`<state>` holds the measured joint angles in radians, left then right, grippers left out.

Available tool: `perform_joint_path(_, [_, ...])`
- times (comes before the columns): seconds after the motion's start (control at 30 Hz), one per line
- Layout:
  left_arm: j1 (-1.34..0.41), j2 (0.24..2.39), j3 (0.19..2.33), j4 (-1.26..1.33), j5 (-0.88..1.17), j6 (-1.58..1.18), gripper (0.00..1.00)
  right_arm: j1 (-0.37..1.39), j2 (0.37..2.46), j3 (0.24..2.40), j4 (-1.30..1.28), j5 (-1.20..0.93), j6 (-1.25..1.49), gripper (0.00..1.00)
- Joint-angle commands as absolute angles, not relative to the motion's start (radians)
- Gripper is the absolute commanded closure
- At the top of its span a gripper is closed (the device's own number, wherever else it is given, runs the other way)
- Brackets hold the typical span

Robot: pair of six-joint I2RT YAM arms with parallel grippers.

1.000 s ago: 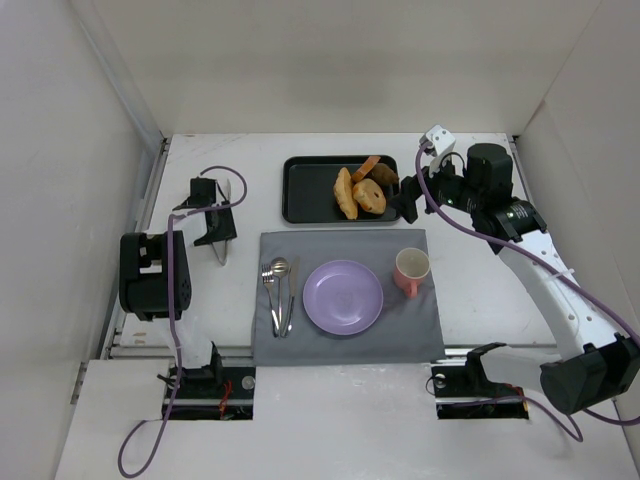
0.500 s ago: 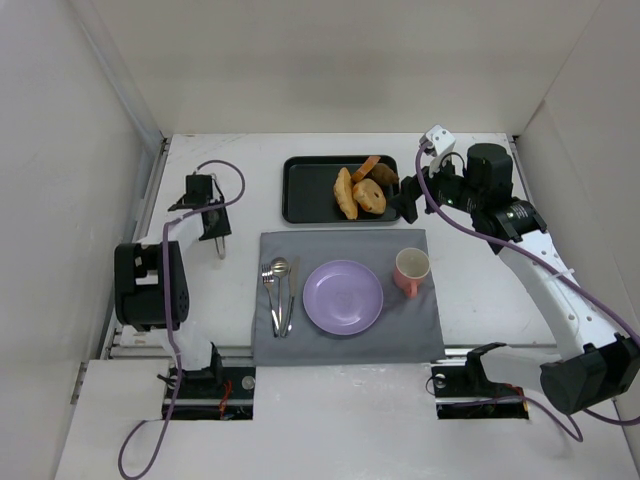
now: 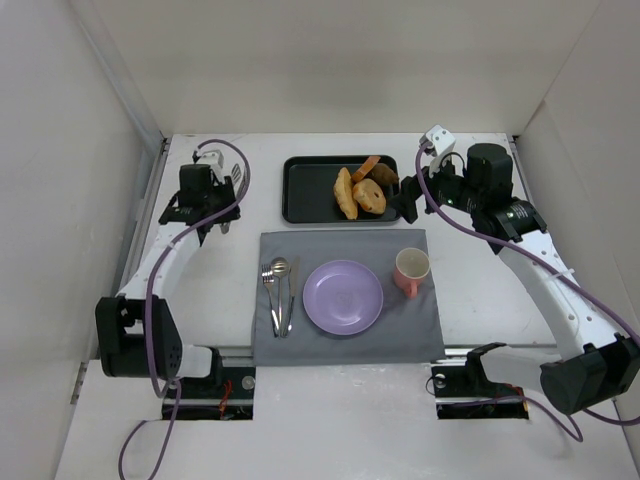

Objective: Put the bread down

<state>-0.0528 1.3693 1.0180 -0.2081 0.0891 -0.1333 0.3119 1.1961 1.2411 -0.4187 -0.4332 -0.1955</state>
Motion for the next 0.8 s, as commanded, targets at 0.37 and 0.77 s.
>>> perform_joint_path(0.37, [-0.265,1.307,1.201,-0.278,0.376,-0.173,0.68,0.311,1.187,1.261,-0.385,-0.425,-0.209,0.00])
perform_joint_path(0.77, [-0.324,1.450,1.265,-0.232,0.453,-0.193,0.66,0.311,1.178,1.252,-0.376,-0.416,-0.209,0.00])
